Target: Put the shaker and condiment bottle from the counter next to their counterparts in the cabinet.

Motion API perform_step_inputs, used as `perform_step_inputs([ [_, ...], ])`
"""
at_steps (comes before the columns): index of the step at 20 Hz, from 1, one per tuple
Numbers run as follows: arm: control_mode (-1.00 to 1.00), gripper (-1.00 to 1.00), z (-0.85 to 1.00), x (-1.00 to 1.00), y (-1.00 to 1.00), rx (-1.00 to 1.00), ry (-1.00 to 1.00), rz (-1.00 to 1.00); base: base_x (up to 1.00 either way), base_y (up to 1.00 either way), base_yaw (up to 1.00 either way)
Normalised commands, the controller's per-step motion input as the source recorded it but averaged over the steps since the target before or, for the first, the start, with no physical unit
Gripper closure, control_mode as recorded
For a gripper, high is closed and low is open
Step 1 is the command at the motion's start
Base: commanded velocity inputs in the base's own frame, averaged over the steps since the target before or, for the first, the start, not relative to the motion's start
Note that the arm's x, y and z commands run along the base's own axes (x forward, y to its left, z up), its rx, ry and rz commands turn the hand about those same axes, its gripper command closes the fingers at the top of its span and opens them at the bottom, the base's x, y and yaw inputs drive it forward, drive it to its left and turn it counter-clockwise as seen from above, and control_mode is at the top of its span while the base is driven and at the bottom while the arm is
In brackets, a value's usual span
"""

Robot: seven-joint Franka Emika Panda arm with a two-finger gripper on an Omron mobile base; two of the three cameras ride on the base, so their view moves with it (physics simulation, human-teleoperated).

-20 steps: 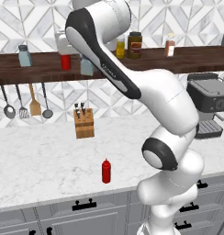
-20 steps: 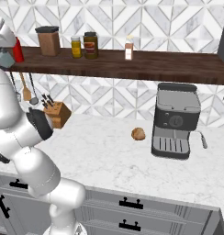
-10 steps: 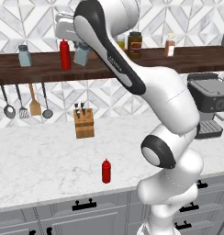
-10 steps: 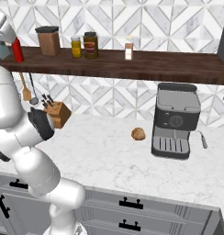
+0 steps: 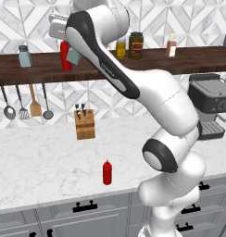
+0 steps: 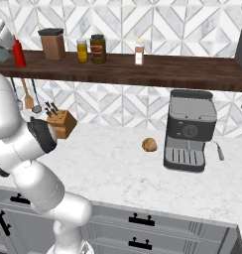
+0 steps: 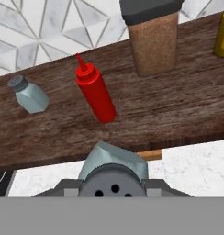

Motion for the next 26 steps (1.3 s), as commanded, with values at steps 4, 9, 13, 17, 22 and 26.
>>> perform_step_inputs([
  [4, -1.00, 1.00, 0.10, 0.05, 0.16, 0.06, -0.03, -0.04, 0.00, 0.00, 0.00],
  [9, -1.00, 1.00, -0.13, 0.15, 0.24, 0.07, 0.00, -0.04, 0.00, 0.00, 0.00],
  [13, -1.00, 1.00, -0.19, 0.37, 0.53, 0.01, 0.05, -0.03, 0.00, 0.00, 0.00],
  [17, -1.00, 1.00, 0.00, 0.00, 0.07, 0.00, 0.00, 0.00, 0.00, 0.00, 0.00],
  [22, -1.00, 1.00, -0.01, 0.31, 0.10, 0.00, 0.01, -0.08, 0.00, 0.00, 0.00],
  [26, -1.00, 1.00, 0.00, 0.37, 0.15, 0.00, 0.07, -0.09, 0.00, 0.00, 0.00],
])
